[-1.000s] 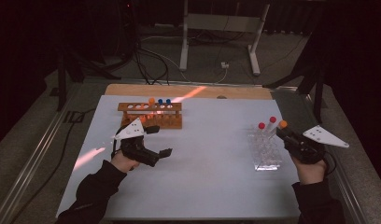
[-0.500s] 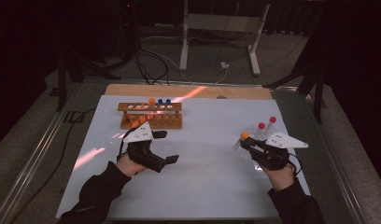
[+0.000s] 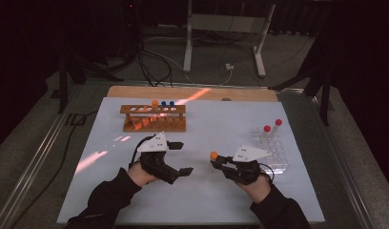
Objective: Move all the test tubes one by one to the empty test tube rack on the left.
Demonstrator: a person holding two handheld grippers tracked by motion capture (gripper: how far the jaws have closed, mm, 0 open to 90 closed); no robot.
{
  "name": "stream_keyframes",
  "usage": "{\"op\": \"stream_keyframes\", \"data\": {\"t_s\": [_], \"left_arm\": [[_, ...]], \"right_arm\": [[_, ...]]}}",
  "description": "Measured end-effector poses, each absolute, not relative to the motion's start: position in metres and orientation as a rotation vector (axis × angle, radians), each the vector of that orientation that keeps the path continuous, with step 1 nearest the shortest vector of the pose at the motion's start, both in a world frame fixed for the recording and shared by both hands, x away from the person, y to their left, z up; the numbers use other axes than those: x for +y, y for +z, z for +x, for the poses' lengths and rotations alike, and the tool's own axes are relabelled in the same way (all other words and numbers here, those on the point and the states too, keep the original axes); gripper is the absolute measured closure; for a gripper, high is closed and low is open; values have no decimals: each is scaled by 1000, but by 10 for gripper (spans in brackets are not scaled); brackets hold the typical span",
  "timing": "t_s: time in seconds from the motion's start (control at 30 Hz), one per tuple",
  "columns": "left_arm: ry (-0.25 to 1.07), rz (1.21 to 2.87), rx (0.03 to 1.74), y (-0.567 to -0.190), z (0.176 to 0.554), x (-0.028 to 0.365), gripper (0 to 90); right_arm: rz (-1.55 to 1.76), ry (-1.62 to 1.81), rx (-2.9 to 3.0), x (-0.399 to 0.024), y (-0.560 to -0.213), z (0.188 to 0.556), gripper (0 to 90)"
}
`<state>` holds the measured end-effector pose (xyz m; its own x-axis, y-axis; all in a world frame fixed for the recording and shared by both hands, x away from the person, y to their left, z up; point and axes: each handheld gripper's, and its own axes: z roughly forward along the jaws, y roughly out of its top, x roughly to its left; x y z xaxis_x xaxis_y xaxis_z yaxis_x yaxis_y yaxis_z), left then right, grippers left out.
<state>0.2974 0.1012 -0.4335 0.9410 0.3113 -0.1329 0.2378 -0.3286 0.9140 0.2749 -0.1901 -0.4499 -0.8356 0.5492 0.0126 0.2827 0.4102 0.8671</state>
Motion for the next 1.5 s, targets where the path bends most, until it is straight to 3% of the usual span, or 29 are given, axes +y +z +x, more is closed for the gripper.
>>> {"op": "stream_keyframes", "data": {"t_s": [0.07,0.5,1.0,1.2,1.3,1.5], "left_arm": [[74,1922,394,-434,297,99,164],[138,1939,340,-433,289,84,442],[146,1959,333,-439,289,75,700],[154,1948,321,-437,289,78,714],[170,1955,321,-432,291,81,715],[225,1950,380,-421,300,99,716]], "right_arm": [[713,1393,2421,-183,-452,274,743],[659,1418,2472,-159,-453,269,743],[644,1426,2474,-156,-451,268,743],[642,1440,2459,-156,-449,265,727],[651,1455,2434,-158,-448,264,631],[687,1498,2403,-165,-446,265,329]]}}
